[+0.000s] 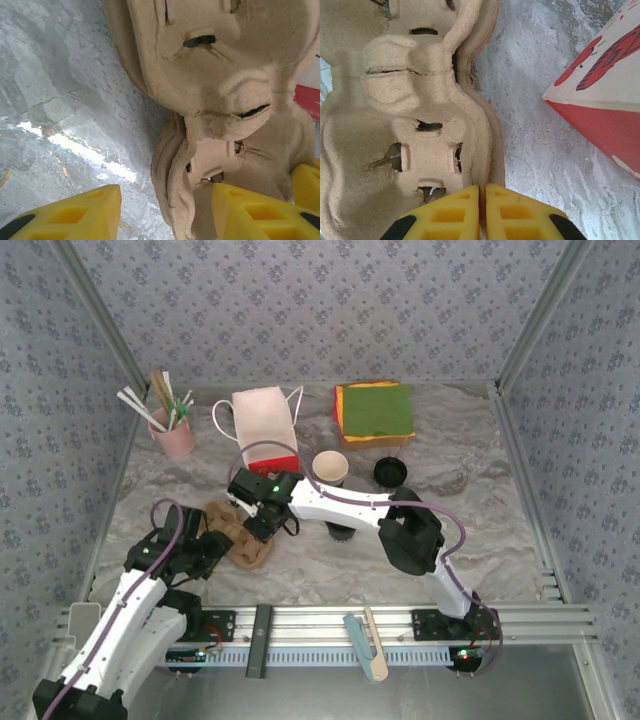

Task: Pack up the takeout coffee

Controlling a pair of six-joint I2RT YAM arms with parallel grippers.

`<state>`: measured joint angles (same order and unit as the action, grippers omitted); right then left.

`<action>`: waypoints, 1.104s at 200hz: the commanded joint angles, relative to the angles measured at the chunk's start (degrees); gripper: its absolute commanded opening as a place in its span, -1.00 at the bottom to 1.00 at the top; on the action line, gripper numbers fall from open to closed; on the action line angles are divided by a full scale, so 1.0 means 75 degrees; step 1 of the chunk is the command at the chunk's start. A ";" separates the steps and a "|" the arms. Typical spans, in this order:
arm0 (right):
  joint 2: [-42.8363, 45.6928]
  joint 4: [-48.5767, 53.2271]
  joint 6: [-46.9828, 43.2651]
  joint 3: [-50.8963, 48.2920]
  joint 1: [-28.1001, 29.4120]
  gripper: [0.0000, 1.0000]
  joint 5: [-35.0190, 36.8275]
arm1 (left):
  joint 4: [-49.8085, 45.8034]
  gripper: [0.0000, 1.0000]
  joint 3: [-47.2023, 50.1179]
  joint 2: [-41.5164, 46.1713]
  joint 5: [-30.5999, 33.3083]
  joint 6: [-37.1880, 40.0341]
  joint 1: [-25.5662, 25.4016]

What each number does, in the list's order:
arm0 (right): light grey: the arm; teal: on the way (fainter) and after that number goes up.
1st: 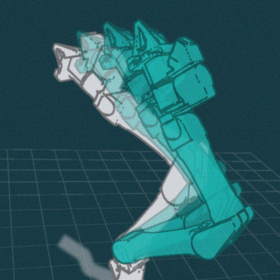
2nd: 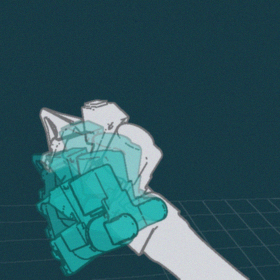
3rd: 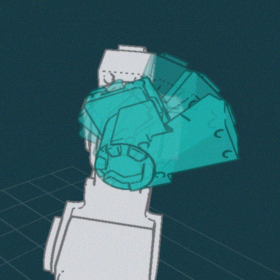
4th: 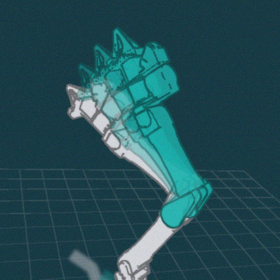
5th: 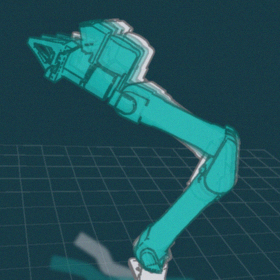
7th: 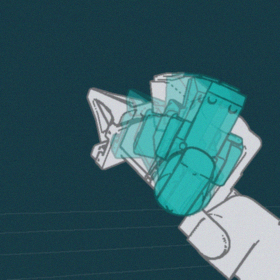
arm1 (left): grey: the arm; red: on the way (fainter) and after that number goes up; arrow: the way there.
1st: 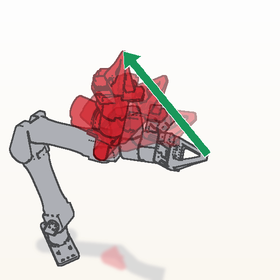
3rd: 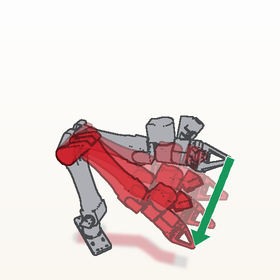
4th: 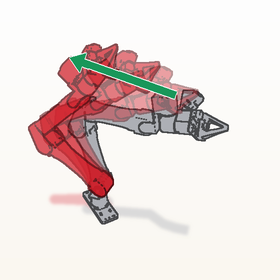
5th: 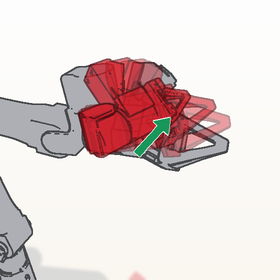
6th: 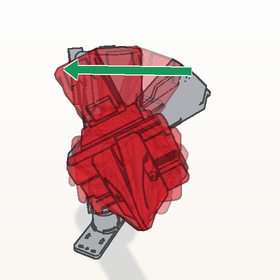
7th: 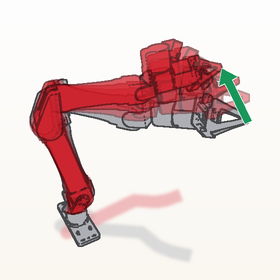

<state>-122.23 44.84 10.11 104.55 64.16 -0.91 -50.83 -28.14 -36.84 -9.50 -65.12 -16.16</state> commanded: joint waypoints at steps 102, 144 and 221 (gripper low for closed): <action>0.0197 0.0314 0.0211 0.0311 -0.0002 -0.80 -0.0196 | 0.1547 -0.01 0.0833 0.0872 -0.0460 -0.0782 -0.0104; 0.0173 0.0328 0.0222 0.0311 -0.0001 -0.80 -0.0231 | 0.1546 -0.02 0.0768 0.1075 -0.0480 -0.0810 -0.0105; 0.0126 0.0376 0.0212 0.0342 -0.0011 -0.81 -0.0278 | 0.1920 -0.03 0.0560 0.1320 -0.0490 -0.0792 -0.0103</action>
<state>-122.23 45.80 10.98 105.32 64.03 -1.98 -39.62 -21.91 -27.75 -11.62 -70.19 -16.53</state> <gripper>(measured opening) 0.097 0.487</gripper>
